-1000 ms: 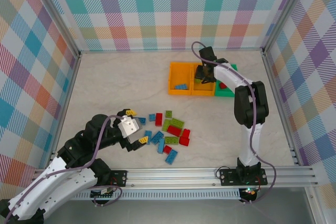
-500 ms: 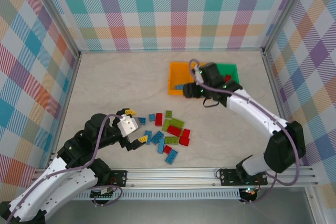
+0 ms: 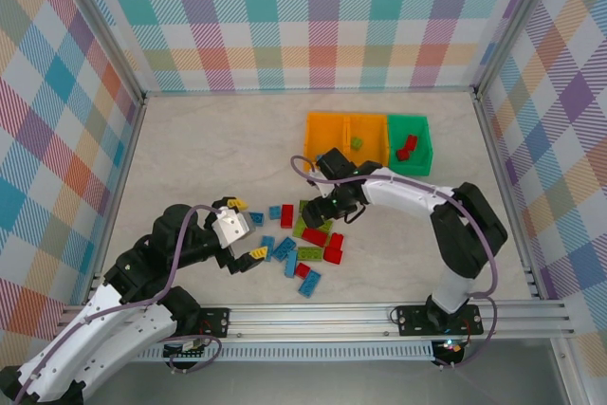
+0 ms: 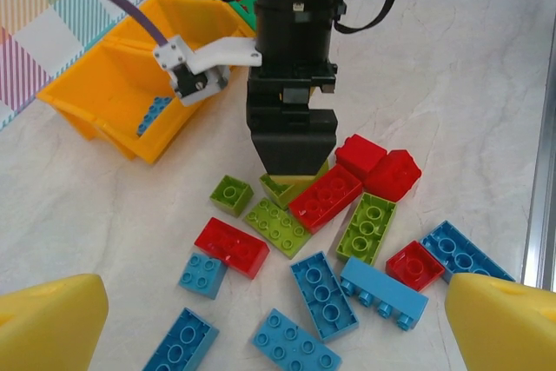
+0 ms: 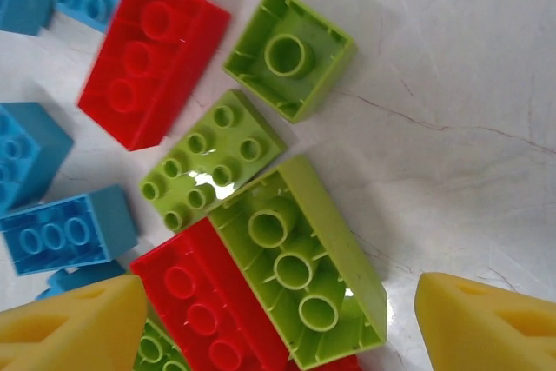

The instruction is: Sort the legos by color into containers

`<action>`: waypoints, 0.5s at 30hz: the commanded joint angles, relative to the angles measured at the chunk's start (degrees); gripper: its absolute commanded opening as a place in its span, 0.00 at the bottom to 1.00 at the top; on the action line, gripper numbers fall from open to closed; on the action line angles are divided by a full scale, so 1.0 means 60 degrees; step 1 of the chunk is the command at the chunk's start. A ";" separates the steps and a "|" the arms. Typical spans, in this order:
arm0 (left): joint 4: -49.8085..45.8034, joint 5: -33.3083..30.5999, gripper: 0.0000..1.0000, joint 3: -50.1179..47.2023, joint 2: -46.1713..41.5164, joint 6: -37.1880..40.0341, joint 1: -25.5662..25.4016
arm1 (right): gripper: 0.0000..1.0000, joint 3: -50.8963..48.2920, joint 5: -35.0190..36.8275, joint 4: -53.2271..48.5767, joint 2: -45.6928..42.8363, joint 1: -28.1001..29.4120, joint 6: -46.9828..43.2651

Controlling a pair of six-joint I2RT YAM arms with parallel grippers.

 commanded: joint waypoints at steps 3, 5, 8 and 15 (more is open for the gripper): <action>0.0439 0.0262 1.00 -0.0148 -0.0075 -0.0173 0.0213 | 0.79 0.0575 -0.0012 -0.0196 0.0603 0.0070 -0.0030; 0.0466 0.0315 1.00 -0.0163 -0.0061 -0.0167 0.0253 | 0.78 0.0606 -0.0085 -0.0044 0.0742 0.0069 0.0085; 0.0476 0.0336 1.00 -0.0163 -0.0055 -0.0188 0.0276 | 0.78 0.0686 -0.0329 0.0173 0.0987 0.0090 0.0176; 0.0492 0.0292 1.00 -0.0192 -0.0074 -0.0188 0.0309 | 0.67 0.0931 0.0515 0.0036 0.1536 0.0081 0.0354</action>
